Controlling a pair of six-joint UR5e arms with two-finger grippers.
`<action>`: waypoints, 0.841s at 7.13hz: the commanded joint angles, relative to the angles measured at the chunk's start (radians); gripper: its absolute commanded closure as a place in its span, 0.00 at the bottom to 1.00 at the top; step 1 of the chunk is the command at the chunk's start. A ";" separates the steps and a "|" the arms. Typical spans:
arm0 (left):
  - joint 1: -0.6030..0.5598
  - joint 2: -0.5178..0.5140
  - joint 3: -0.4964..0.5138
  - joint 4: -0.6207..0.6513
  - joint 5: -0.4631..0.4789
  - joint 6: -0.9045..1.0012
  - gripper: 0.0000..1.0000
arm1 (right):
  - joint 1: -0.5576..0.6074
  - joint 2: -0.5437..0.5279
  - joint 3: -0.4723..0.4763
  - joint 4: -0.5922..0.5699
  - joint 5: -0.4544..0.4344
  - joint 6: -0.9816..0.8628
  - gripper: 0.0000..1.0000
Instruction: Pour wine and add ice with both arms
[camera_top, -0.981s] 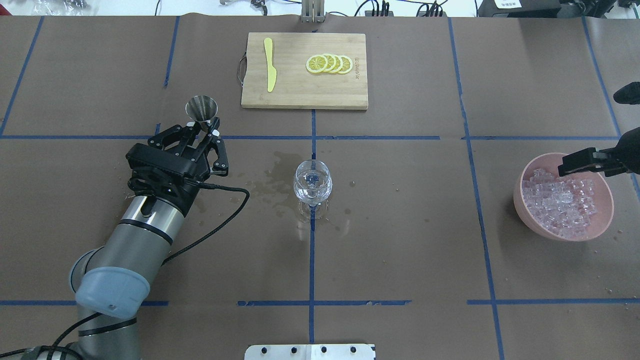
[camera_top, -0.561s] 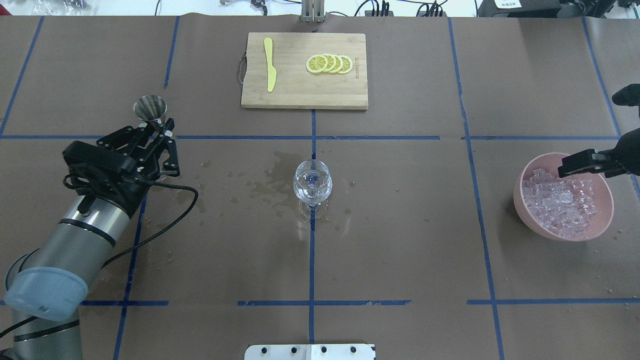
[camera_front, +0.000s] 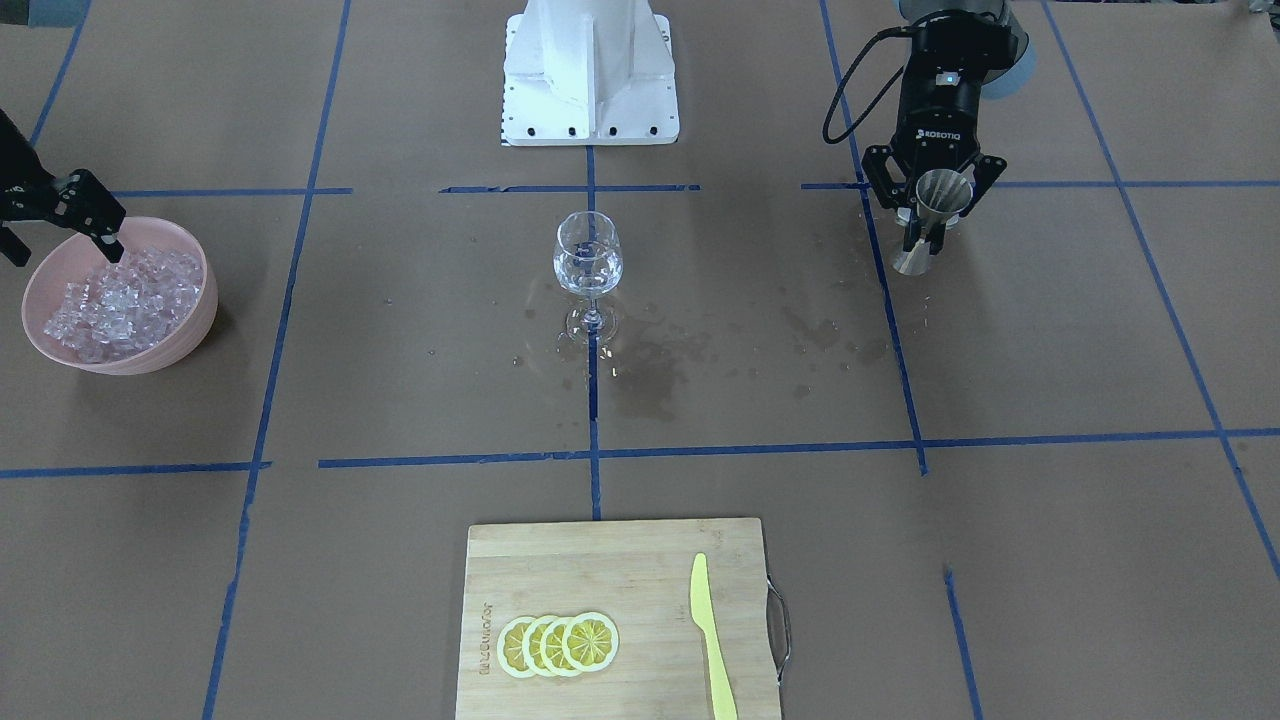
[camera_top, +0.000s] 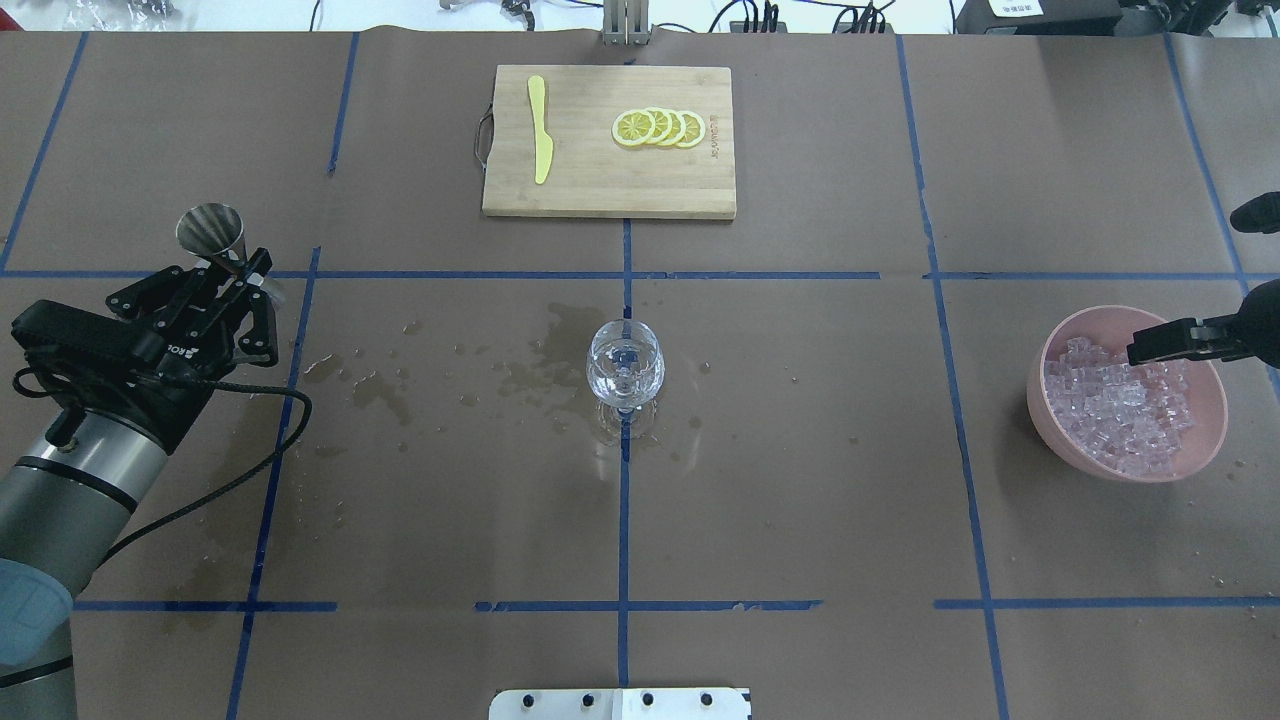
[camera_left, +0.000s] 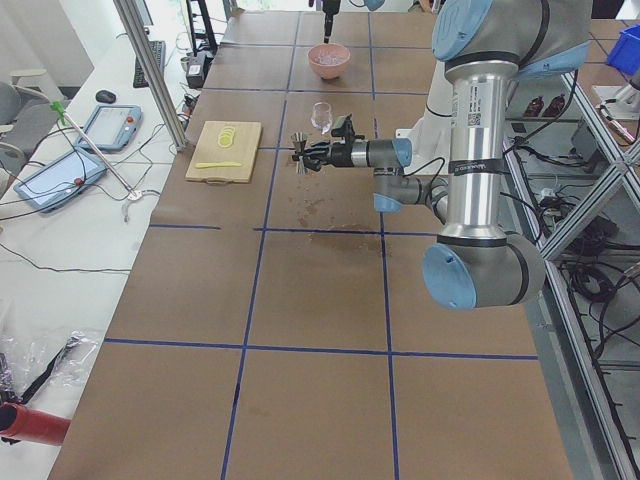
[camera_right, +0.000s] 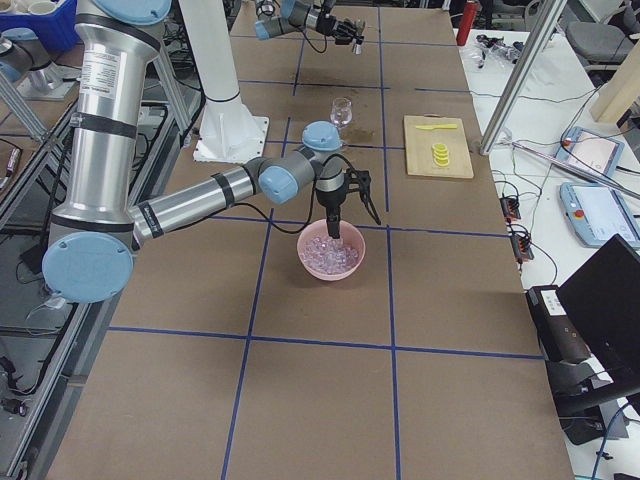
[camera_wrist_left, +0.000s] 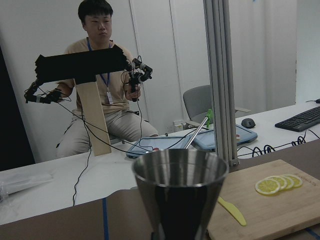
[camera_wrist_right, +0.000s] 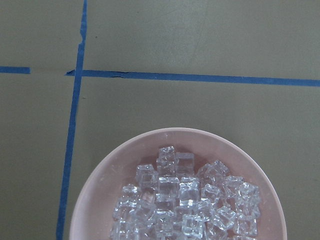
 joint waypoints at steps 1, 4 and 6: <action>-0.001 0.018 0.003 -0.005 0.000 0.000 1.00 | -0.006 -0.020 -0.082 0.119 -0.004 0.003 0.00; -0.001 0.021 0.001 -0.005 0.000 0.000 1.00 | -0.041 -0.003 -0.099 0.112 -0.007 0.009 0.00; -0.001 0.032 0.004 -0.007 -0.001 0.000 1.00 | -0.100 0.014 -0.118 0.113 -0.046 0.059 0.00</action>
